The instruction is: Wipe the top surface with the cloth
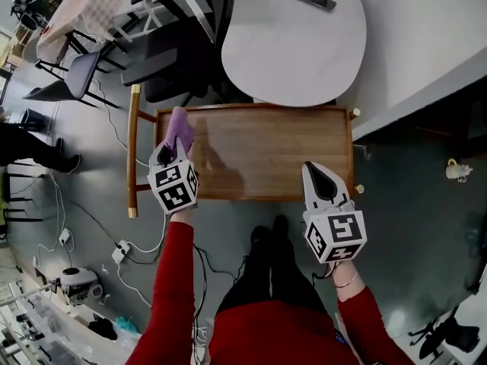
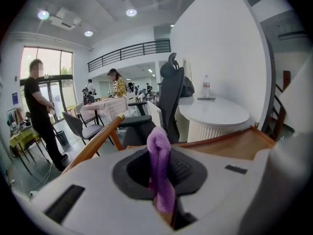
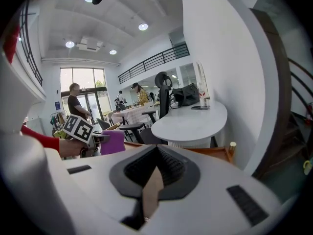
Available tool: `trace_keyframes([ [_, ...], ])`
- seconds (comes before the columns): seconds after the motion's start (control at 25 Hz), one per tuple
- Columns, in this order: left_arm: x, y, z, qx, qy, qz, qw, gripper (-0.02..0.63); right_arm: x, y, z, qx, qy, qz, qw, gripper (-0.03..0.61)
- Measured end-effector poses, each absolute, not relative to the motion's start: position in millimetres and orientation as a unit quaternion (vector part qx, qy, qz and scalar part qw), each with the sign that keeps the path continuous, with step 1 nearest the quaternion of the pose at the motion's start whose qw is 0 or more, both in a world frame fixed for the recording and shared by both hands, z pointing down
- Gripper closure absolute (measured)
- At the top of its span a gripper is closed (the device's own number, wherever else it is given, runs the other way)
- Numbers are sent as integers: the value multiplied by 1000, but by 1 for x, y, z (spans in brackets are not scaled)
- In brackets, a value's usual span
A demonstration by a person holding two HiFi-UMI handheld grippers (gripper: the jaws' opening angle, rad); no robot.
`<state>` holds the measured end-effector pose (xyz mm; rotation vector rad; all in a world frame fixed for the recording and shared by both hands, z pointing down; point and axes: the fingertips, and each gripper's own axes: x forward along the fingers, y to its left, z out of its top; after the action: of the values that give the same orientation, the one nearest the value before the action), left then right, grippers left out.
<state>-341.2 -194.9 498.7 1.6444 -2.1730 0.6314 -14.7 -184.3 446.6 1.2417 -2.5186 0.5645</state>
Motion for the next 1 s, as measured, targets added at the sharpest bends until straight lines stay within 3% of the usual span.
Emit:
trace_keyframes([
  [0.16, -330, -198, 487, 600, -755, 216, 155, 563, -20, -181, 448, 434, -870, 194, 131, 567],
  [0.28, -281, -214, 474, 654, -715, 206, 135, 563, -10, -180, 444, 455, -861, 190, 125, 567],
  [0.48, -111, -238, 459, 798, -564, 156, 144, 563, 37, -171, 436, 521, -824, 189, 117, 567],
  [0.72, 58, -239, 473, 876, -404, 125, 231, 563, 107, -147, 440, 593, -772, 201, 113, 567],
  [0.84, 76, -236, 513, 860, -400, 186, 257, 563, 125, -138, 444, 603, -760, 212, 117, 568],
  [1.0, 32, -233, 564, 814, -447, 255, 268, 563, 120, -141, 450, 582, -773, 217, 126, 568],
])
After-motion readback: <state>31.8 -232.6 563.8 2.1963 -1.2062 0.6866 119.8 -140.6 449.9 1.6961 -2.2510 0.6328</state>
